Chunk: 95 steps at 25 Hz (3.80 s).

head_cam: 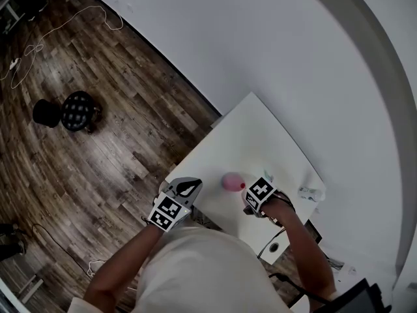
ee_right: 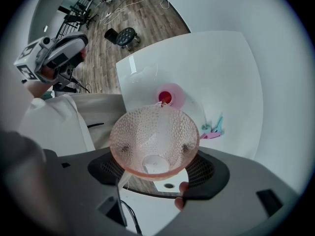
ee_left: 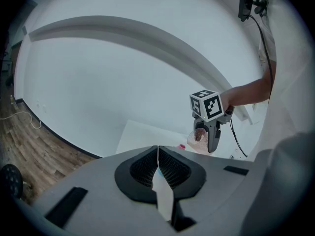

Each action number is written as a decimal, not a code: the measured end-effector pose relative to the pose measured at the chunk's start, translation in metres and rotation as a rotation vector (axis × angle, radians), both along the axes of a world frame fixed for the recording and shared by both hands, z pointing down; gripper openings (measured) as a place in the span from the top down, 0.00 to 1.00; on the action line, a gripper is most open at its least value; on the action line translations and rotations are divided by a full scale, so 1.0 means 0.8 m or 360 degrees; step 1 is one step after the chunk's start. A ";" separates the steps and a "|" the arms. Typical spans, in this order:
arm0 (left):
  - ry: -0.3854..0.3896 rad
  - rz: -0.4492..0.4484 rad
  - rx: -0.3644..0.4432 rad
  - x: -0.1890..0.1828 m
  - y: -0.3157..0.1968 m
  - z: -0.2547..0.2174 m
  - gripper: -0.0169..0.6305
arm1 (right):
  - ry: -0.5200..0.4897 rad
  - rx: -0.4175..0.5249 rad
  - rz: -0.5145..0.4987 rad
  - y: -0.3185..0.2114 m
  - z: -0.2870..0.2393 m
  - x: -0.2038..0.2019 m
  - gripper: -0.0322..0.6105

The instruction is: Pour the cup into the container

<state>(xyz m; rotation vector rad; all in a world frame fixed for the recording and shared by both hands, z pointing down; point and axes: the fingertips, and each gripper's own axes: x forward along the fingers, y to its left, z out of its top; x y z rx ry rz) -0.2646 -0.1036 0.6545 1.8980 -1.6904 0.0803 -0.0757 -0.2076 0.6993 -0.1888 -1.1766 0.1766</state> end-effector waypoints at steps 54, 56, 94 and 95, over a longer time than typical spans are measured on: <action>0.0011 0.0013 0.0000 0.001 -0.002 0.005 0.95 | 0.0144 -0.0082 -0.0059 0.000 -0.007 -0.003 0.39; 0.0011 0.0014 0.0001 0.000 -0.002 0.004 0.95 | 0.0154 -0.0084 -0.0060 0.001 -0.009 -0.003 0.39; 0.0007 0.0042 -0.0007 0.004 0.011 0.013 0.95 | 0.0270 -0.0111 -0.0098 0.000 -0.011 -0.005 0.39; 0.0007 0.0043 -0.0009 0.004 0.010 0.015 0.96 | 0.0272 -0.0115 -0.0099 -0.002 -0.010 -0.005 0.39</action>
